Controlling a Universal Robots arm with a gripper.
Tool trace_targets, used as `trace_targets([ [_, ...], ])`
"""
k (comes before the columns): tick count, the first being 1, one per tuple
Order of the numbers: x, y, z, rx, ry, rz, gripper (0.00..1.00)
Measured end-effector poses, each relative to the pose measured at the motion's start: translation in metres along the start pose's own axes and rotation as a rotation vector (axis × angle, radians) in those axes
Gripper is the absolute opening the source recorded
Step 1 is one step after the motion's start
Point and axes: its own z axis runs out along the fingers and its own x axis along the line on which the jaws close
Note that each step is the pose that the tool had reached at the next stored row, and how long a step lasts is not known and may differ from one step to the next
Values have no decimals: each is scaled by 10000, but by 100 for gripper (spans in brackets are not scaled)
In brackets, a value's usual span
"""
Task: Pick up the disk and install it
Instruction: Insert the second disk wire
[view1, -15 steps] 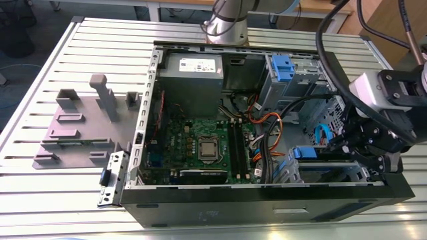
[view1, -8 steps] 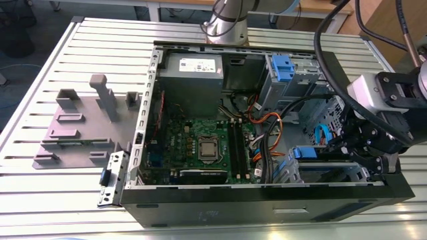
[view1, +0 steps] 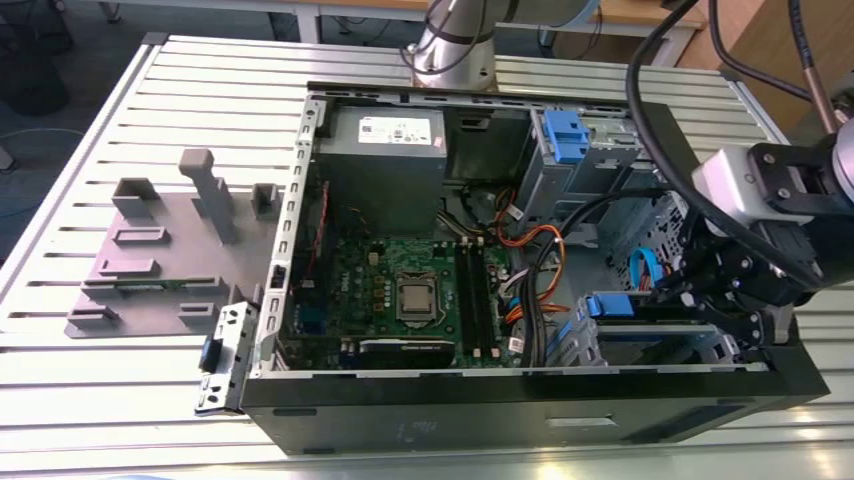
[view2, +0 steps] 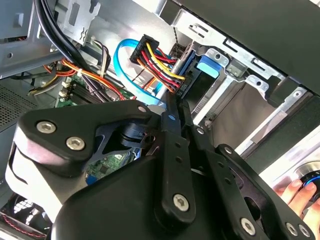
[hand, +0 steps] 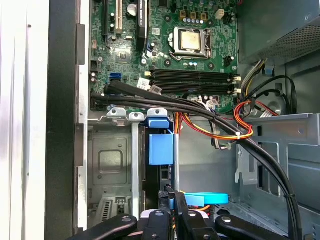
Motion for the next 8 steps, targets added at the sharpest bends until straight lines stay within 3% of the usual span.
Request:
trace_targets([
  [8, 5, -2, 27, 0, 28, 1, 16],
])
